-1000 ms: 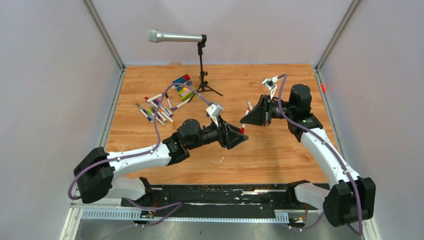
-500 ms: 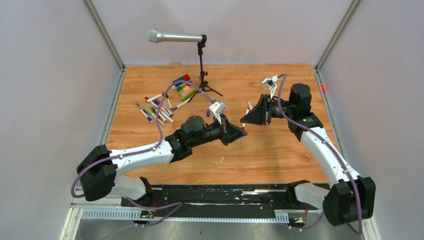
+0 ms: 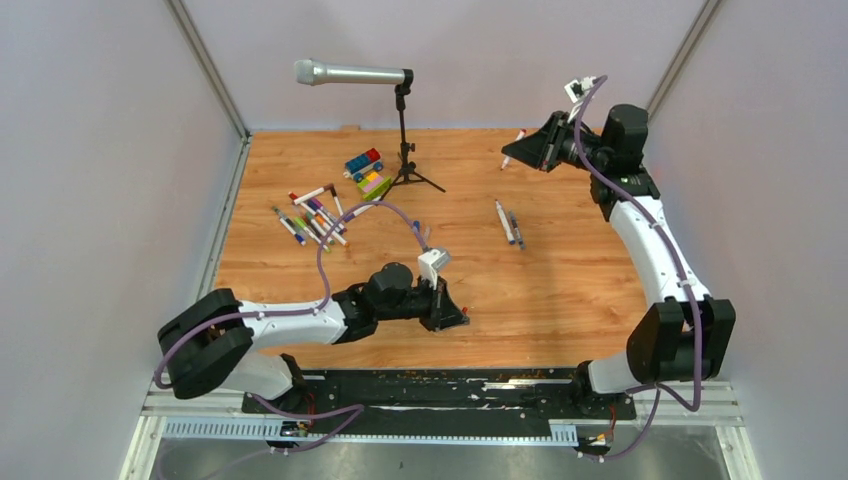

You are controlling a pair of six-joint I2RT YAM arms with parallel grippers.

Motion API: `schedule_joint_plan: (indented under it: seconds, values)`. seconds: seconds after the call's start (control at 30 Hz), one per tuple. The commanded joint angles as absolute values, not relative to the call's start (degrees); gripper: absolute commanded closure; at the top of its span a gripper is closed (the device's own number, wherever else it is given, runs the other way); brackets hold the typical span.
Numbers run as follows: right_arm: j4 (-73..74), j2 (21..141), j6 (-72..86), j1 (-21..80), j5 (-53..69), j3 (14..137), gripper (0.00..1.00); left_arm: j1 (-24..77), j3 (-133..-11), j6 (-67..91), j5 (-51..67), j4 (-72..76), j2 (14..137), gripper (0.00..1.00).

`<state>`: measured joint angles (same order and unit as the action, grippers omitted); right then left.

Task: Open the pen caps
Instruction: Open the pen cap from the pen.

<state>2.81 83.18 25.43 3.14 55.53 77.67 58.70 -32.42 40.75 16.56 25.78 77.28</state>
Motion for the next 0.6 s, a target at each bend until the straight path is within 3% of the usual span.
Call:
schedule_joint_plan:
  seconds: [0.0, 0.23, 0.57]
  values:
    - [-0.5, 80.6, 23.4, 3.0, 48.5, 72.0, 1.0, 58.4, -31.4, 41.2, 15.0, 27.7, 73.0, 1.0]
    - [8.1, 79.4, 8.1, -1.6, 40.1, 62.4, 1.0, 58.3, -32.3, 37.1, 7.2, 19.0, 68.1, 1.0]
    - [20.7, 87.9, -7.3, -2.1, 32.2, 64.6, 0.97, 56.1, -34.7, 33.6, 0.1, 9.8, 64.4, 1.0]
